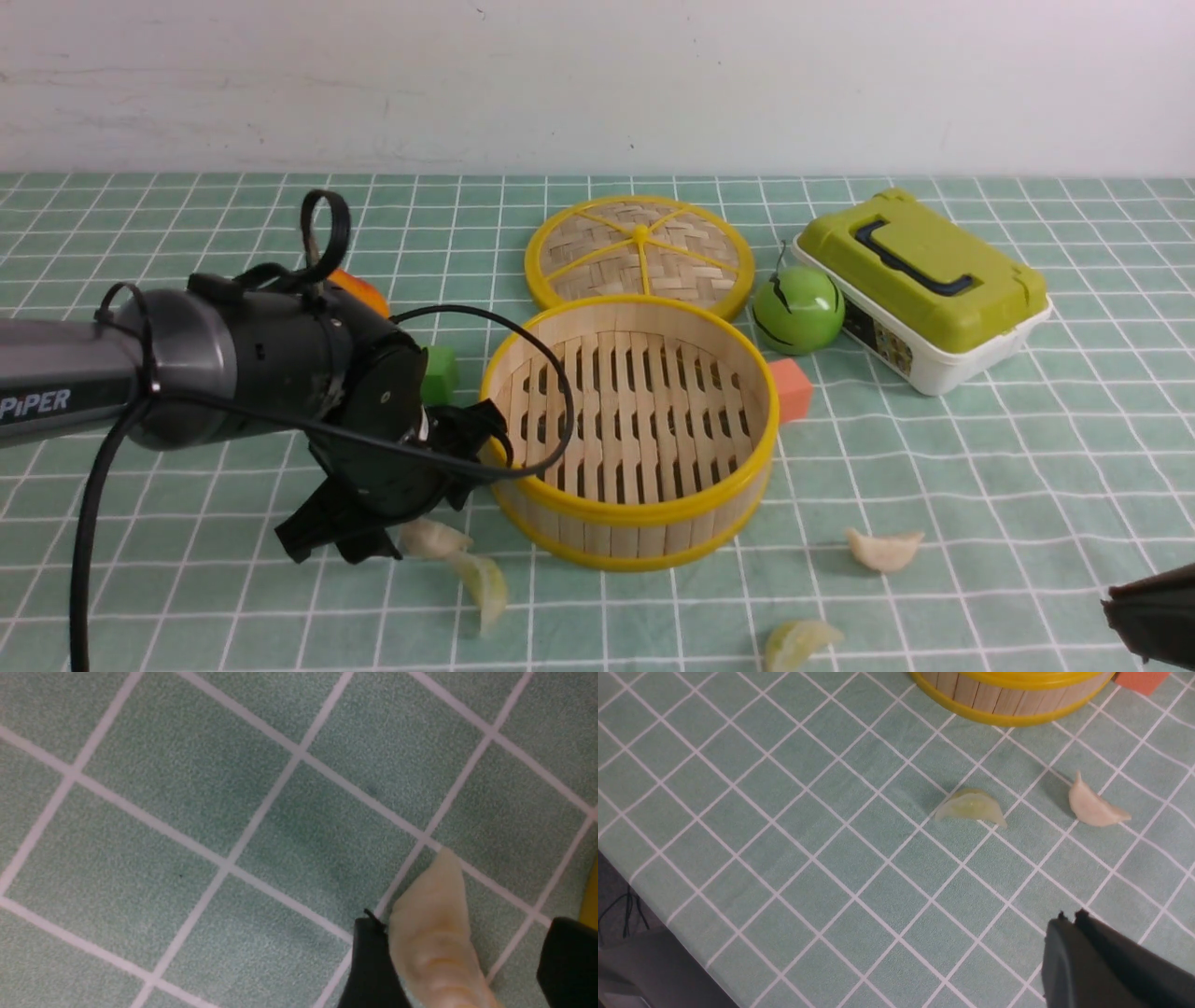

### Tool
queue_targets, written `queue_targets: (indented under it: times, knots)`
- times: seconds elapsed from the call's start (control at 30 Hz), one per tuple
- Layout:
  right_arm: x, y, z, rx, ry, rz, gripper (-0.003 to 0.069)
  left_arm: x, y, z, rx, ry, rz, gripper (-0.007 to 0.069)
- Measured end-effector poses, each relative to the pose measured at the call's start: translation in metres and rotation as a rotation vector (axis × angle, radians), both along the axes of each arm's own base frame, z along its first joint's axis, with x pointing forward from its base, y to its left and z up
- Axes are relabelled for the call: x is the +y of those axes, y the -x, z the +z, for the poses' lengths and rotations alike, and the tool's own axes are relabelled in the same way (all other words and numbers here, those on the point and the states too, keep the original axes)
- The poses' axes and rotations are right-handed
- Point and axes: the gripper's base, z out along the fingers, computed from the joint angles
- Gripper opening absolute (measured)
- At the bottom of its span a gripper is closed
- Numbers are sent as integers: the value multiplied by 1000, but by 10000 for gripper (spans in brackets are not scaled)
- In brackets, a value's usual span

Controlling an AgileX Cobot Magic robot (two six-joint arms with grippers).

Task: Put the dumplings into the steamer on the table with the blue tablecloth.
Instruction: 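Reach for and grasp a dumpling on the table with the left gripper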

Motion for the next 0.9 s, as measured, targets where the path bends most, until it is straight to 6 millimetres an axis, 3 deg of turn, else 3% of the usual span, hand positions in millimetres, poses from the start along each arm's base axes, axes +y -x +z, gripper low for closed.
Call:
queue_targets:
  times: [0.23,0.4,0.63,0.77,0.9]
  knots:
    - [1,-3,-2,-23,-13,-9,1,-1,-2,-3,2,0,1,326]
    - [1,-3,-1,-34,-19,-12,6,0,-1,-4,20,-22,-15,158]
    - [1,-4,-1,-40,-13,-13,9,1,1,1,14,-85,-157,149]
    - [0,-4,-1,-45,-4,-15,9,5,3,32,-23,-164,-300,82]
    - [0,-6,0,-64,-12,-19,11,4,-1,87,-130,-185,-385,84]
